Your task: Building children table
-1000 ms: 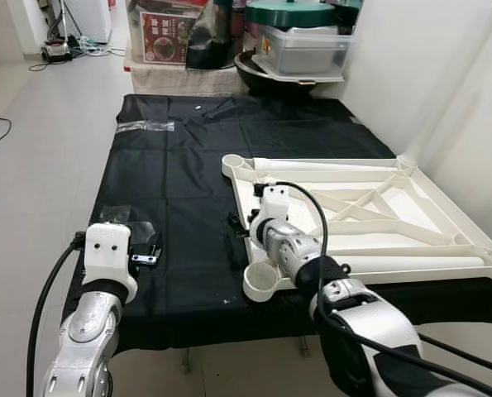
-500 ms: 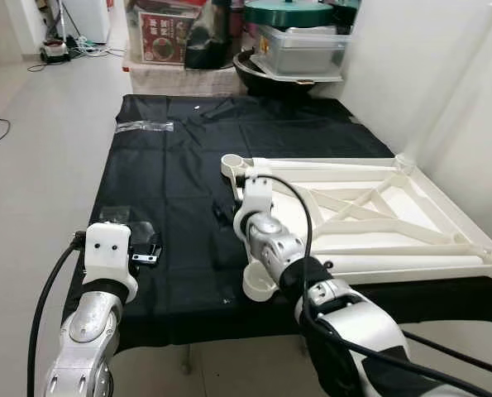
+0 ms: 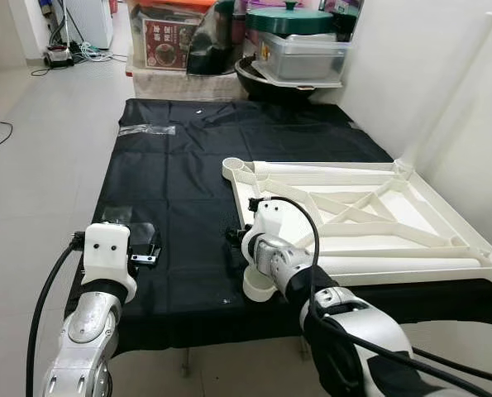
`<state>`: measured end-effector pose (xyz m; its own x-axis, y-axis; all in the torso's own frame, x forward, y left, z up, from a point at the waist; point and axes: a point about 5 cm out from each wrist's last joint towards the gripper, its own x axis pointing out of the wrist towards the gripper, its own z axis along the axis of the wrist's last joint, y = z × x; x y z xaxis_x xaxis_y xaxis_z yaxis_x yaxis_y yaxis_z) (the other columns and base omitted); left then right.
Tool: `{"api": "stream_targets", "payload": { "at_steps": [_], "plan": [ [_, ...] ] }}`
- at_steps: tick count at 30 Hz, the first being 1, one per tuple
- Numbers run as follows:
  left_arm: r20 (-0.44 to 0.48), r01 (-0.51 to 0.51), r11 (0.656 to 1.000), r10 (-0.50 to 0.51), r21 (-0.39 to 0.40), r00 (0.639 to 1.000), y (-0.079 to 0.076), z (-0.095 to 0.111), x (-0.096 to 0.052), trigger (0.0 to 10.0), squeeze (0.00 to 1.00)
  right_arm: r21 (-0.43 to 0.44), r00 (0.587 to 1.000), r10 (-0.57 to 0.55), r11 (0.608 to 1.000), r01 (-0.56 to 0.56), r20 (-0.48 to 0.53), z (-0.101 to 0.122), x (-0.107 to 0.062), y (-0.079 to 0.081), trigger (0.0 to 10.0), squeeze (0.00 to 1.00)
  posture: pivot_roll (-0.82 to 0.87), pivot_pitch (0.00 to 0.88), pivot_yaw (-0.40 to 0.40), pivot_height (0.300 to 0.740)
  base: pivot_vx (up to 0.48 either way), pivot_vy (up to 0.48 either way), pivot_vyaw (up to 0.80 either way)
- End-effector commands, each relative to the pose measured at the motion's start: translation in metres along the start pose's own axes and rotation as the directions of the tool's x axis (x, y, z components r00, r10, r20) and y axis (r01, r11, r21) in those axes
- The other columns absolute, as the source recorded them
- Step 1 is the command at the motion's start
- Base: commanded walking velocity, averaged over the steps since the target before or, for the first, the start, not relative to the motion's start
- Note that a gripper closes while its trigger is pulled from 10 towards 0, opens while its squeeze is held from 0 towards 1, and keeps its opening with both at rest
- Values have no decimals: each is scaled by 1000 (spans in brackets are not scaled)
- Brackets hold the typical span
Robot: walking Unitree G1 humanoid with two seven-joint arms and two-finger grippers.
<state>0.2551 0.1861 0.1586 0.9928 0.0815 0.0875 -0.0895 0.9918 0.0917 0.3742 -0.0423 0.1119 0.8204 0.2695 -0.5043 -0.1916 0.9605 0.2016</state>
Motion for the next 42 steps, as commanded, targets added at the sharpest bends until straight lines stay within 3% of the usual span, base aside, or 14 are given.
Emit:
{"api": "stream_targets", "payload": {
  "at_steps": [1,4,7,8,9,12,13,16,26,27,29,31,34,42],
  "plan": [
    [-21,6,1000,-6,18,1000,-1,-4,1,10000,0,-32,996,22,999,-24,-88,-19,1,0,0,0,106,0,-128,740,0,0,0],
    [-21,7,1000,-7,16,1000,-1,-3,2,10000,0,-200,989,109,971,-128,-102,-17,1,8,0,0,105,0,-129,740,0,0,0],
    [-20,7,1000,-6,16,1000,-2,-3,2,10000,0,-274,982,148,946,-175,-115,-17,0,12,0,0,103,0,-130,740,0,0,0],
    [-20,7,1000,-7,15,1000,-2,-3,2,10000,0,-389,971,197,891,-234,-134,-15,0,15,0,0,102,0,-130,740,0,0,0],
    [-20,7,1000,-7,15,1000,-2,-3,2,10000,0,-389,971,197,891,-234,-134,-15,0,15,0,0,102,0,-130,740,0,0,0],
    [-20,9,1000,-9,11,1000,-3,-3,2,10000,0,-584,925,312,719,-378,-216,-11,-3,17,0,0,100,0,-133,740,0,0,0],
    [-20,9,1000,-9,11,1000,-3,-3,2,10000,0,-584,925,312,719,-378,-216,-11,-3,17,0,0,100,0,-133,740,0,0,0],
    [-20,8,1000,-8,8,1000,-3,-3,2,10000,0,-707,895,346,556,-437,-281,-5,-6,9,0,0,96,0,-136,740,0,0,0],
    [-20,8,1000,-7,4,1000,-4,-3,1,10000,0,-771,828,437,367,-521,-351,11,-14,4,0,0,95,0,-135,740,0,0,0],
    [-20,8,1000,-8,5,1000,-4,-3,1,10000,0,-834,747,525,121,-539,-407,19,-25,1,0,0,99,0,-133,740,0,0,0],
    [-21,8,1000,-8,6,1000,-3,-3,1,10000,0,-856,702,546,-57,-513,-457,20,-33,-4,0,0,99,0,-133,740,0,0,0],
    [-21,8,1000,-8,6,1000,-3,-3,1,10000,0,-856,702,546,-57,-513,-457,20,-33,-4,0,0,99,0,-133,740,0,0,0],
    [-20,6,1000,-6,8,1000,-2,-4,2,10000,0,-844,701,480,-203,-497,-528,18,-41,-30,0,0,92,0,-127,740,0,0,0],
    [-22,14,1000,-14,16,1000,-3,-4,3,10000,0,-845,748,395,-281,-455,-534,17,-46,-56,0,0,94,0,-113,740,0,0,0]
  ]
}}
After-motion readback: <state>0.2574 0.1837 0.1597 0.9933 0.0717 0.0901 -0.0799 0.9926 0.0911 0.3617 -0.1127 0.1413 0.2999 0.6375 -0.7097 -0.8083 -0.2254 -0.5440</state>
